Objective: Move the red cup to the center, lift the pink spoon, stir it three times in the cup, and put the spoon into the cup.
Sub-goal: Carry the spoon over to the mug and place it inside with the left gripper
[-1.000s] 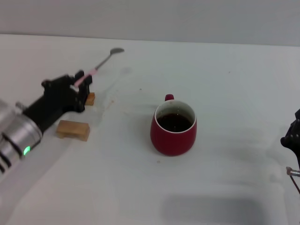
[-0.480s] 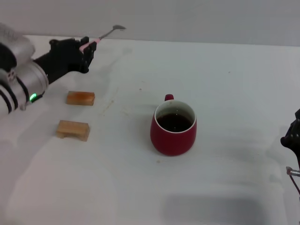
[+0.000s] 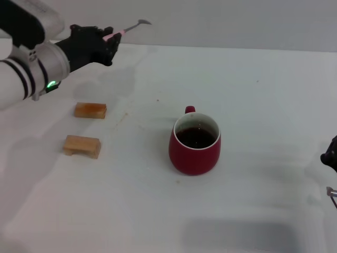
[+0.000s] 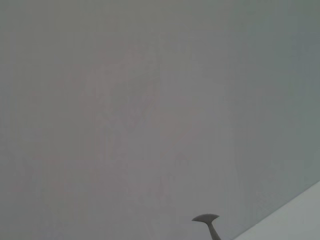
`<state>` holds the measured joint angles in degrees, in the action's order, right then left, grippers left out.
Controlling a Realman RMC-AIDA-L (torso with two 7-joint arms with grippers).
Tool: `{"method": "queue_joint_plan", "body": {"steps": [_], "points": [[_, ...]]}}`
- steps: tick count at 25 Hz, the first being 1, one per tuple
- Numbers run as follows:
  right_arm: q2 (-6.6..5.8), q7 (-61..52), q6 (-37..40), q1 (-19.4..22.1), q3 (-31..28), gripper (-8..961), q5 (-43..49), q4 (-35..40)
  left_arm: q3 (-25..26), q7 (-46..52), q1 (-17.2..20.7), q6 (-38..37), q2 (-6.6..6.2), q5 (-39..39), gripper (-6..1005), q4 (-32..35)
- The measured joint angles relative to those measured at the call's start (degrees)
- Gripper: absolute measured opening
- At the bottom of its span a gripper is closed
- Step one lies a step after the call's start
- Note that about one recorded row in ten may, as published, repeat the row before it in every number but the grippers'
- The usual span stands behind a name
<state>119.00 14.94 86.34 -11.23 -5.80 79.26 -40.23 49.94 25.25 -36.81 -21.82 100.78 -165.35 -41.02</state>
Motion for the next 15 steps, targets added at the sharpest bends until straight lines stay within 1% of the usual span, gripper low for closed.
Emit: {"method": "queue_joint_plan", "body": {"steps": [3,6,8,11,15], "points": [[0.09,0.0,1.02,0.3,-0.22,-1,0.0,1.18,-0.2,-0.34,-0.02,3.09,-0.77,-0.03,171,-3.87],[0.07,0.01,2.66,0.92,-0.35,0,-0.09,2.15,-0.28,-1.58,-0.11,5.64,-0.99,-0.06,171,-6.62],[-0.01,0.01,3.62,1.59,-0.82,0,-0.21,2.67,-0.2,-3.95,-0.19,8.72,-1.04,-0.08,171,-9.0],[0.05,0.01,4.33,2.72,-1.39,0,-0.25,3.52,0.09,-5.13,-0.04,9.28,-0.87,-0.08,171,-10.42],[0.14,0.01,4.27,4.11,-1.52,0,-0.25,4.27,-0.08,-5.82,-0.03,6.98,-0.59,-0.04,171,-11.0]]}}
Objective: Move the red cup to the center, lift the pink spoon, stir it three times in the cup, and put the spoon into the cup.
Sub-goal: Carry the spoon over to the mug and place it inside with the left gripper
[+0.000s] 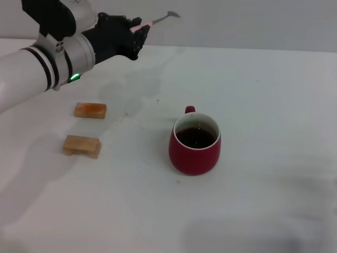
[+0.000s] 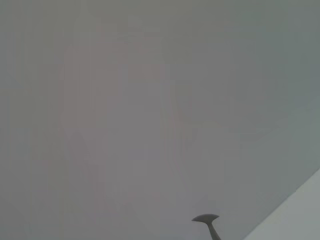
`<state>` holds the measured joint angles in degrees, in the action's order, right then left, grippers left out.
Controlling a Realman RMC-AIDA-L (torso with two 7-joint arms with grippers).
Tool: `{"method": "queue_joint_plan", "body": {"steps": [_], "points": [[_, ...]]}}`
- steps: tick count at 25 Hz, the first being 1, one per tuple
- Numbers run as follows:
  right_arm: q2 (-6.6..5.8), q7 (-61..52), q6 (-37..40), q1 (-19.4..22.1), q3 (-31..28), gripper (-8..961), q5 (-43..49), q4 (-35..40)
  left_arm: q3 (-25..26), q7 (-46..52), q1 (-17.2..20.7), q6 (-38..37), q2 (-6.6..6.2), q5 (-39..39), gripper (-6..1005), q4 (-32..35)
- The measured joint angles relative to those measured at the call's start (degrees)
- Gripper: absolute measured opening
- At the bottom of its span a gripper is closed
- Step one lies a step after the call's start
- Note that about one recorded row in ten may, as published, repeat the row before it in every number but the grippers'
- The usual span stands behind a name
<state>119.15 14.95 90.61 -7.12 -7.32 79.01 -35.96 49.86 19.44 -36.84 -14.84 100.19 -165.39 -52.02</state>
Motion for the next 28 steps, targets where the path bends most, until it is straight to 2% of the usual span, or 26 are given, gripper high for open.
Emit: {"method": "queue_joint_plan", "body": {"steps": [4,7,10,15,16,17,21,24,28], "points": [[0.04,0.0,0.0,0.47,0.04,0,0.0,0.11,0.89,-3.35,0.49,-4.7,0.95,-0.04,171,0.17],[0.1,0.0,-0.42,0.35,0.22,-1,0.0,0.11,4.04,-6.72,2.69,-8.64,2.8,-0.07,171,0.37],[0.13,0.0,-0.8,0.19,0.45,-1,0.0,0.11,8.56,-13.8,5.69,-9.53,5.49,-0.06,171,-0.87],[0.11,-0.41,-1.52,0.1,0.35,-1,0.0,0.11,16.8,-37.5,11.52,-10.43,13.79,-0.1,171,-3.4],[0.08,-0.57,-1.62,0.06,0.34,-1,0.0,0.11,17.77,-41.02,12.06,-9.55,15.08,-0.09,171,-4.12],[0.06,-0.67,-1.72,0.0,0.25,-1,0.0,0.11,18.12,-42.99,12.31,-8.29,15.73,-0.09,171,-5.0],[0.04,-2.24,-1.88,-0.37,0.07,-1,0.01,0.65,18.28,-40.34,12.44,-2.14,15.76,-0.04,171,-9.53],[0.09,-4.99,-1.96,-0.57,0.24,-1,0.04,1.9,18.37,-31.57,12.26,4.74,13.97,0.0,171,-15.47],[0.11,-5.77,-2.01,-0.61,0.39,0,0.03,2.28,18.21,-26.98,11.8,14.34,12.21,0.03,171,-22.18]]}}
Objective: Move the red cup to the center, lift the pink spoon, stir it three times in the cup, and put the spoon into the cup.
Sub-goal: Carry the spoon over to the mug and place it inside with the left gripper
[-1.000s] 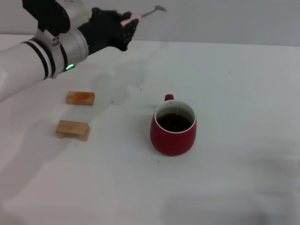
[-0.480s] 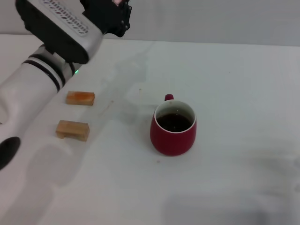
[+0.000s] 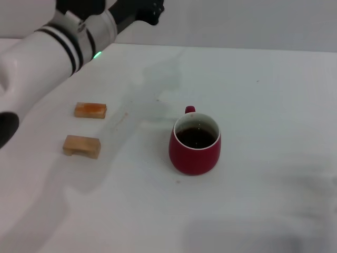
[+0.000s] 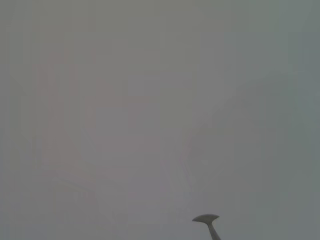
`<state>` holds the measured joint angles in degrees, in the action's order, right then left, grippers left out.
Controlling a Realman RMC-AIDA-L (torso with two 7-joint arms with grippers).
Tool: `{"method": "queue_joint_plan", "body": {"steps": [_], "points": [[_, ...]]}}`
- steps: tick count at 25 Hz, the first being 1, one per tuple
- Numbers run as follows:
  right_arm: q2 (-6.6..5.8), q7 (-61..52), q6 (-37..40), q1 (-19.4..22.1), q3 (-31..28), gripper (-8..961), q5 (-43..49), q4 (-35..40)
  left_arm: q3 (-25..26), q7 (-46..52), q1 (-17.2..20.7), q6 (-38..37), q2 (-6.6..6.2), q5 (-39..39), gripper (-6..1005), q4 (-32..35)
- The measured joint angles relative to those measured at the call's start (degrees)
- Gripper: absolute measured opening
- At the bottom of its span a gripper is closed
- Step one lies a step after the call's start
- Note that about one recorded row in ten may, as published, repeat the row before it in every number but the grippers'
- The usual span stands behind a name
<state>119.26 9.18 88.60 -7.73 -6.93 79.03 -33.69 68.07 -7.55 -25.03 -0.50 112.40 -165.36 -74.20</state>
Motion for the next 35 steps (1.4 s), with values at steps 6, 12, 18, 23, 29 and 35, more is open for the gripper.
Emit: {"method": "queue_joint_plan", "body": {"steps": [6,12,18,23,29,35], "points": [[-0.02,-0.03,0.04,0.73,-1.35,0,-0.62,0.64,3.43,-6.93,0.32,22.13,1.98,0.29,171,-11.81],[-0.11,-0.04,0.17,1.05,-2.05,-1,-3.08,1.95,6.53,-15.73,1.7,33.52,5.59,0.63,171,-17.41],[-0.07,-0.04,0.5,1.5,-2.26,-1,-6.6,3.34,6.96,-18.62,2.4,43.1,5.48,1.74,171,-23.01],[-0.06,-0.04,0.61,2.42,-3.95,-1,-10.31,3.85,7.48,-21.5,3.21,48.69,5.47,5.01,171,-26.96],[-0.02,-0.11,0.66,3.86,-5.03,0,-12.7,5.4,7.22,-23.52,4.57,56.7,5.52,6.2,171,-32.91],[0.01,-0.13,0.7,4.4,-5.28,-1,-13.91,5.83,6.22,-25.71,5.02,65.26,5.54,6.01,171,-38.45]]}}
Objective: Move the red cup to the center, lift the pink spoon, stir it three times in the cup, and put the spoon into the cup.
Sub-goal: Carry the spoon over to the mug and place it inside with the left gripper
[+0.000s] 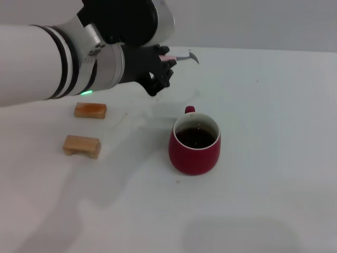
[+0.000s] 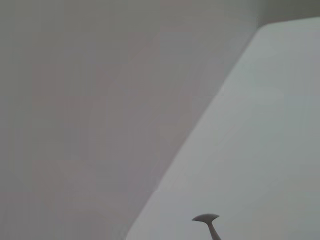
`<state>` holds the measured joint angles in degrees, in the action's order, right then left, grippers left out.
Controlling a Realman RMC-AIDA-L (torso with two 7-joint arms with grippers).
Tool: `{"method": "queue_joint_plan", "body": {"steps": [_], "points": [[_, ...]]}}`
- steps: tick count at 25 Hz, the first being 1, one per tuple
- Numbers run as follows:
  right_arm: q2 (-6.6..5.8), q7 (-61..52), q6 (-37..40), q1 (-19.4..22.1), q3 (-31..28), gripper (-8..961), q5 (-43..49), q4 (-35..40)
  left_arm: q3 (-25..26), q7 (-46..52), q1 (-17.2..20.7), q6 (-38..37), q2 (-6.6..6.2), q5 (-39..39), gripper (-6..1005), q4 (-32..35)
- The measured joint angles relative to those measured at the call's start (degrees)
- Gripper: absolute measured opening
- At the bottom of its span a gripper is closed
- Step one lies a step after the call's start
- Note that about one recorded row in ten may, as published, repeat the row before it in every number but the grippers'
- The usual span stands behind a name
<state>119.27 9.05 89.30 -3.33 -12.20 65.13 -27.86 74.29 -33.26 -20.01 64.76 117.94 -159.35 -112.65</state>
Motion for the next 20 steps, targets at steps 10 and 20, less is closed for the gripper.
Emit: {"method": "queue_joint_plan", "body": {"steps": [10,20], "points": [[0.07,0.0,-0.02,0.22,0.03,0,-4.35,0.28,-1.83,-0.81,0.53,7.32,0.03,0.02,171,-2.19],[0.1,0.0,-0.6,0.25,0.01,0,-4.64,0.7,-1.96,-2.04,0.6,8.4,0.1,-0.23,171,-2.43]]}}
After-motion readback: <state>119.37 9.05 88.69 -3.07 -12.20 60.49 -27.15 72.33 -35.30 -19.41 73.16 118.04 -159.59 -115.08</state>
